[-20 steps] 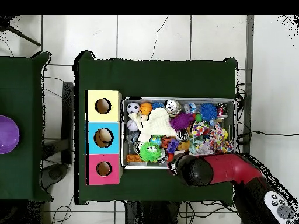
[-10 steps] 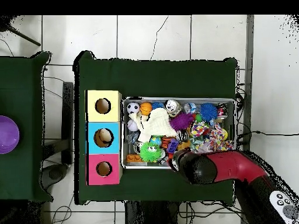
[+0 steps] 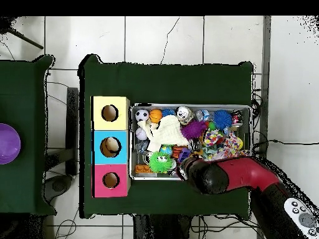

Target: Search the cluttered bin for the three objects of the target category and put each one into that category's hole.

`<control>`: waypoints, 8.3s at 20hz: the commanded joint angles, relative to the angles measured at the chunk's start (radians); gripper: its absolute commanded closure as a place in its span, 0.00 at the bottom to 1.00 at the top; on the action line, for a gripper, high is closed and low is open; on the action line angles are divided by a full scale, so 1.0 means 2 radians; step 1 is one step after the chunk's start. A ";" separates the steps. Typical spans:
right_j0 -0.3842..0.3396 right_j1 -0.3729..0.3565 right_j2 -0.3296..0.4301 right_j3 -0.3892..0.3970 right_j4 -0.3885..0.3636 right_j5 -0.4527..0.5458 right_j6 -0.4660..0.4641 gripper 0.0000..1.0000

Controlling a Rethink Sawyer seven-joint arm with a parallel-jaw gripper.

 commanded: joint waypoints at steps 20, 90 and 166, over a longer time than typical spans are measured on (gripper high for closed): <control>0.036 0.084 -0.010 -0.102 -0.069 -0.002 -0.033 0.00; 0.111 0.042 -0.177 -0.104 0.035 -0.068 0.174 0.00; 0.183 0.102 -0.142 -0.254 0.073 0.089 -0.031 0.00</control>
